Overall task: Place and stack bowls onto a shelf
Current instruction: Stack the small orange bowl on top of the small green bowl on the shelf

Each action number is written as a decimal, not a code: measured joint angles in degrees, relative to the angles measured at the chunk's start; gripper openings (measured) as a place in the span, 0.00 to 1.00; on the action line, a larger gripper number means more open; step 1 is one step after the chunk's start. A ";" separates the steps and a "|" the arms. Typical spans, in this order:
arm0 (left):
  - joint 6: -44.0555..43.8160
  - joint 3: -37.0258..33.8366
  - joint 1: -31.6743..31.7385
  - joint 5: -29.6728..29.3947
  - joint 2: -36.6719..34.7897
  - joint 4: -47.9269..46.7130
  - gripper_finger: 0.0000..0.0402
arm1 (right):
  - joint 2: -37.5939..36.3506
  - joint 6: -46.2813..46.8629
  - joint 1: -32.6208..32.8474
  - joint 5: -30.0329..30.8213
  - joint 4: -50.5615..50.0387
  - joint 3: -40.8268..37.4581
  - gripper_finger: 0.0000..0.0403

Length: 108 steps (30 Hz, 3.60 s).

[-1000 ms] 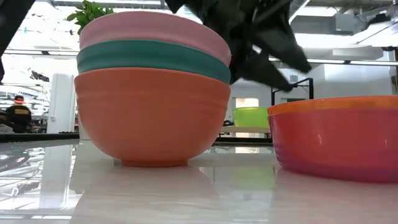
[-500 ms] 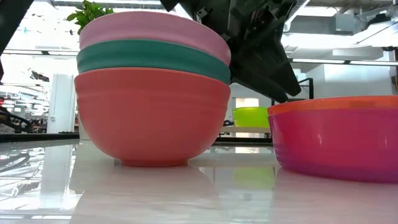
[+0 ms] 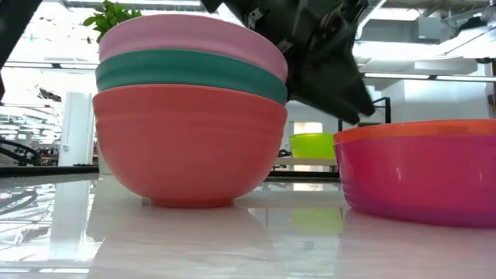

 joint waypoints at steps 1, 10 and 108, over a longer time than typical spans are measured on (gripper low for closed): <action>-0.59 0.00 0.00 0.00 -0.08 0.58 0.36 | 0.00 -0.25 0.00 0.00 -0.04 0.00 0.60; -3.57 0.02 0.00 -0.11 -0.17 0.57 0.42 | 0.01 -1.42 0.98 0.11 -0.54 -0.02 0.60; -6.09 -0.02 2.40 -4.48 -10.86 -1.46 0.43 | 7.32 0.35 -1.65 1.06 -16.22 5.09 0.60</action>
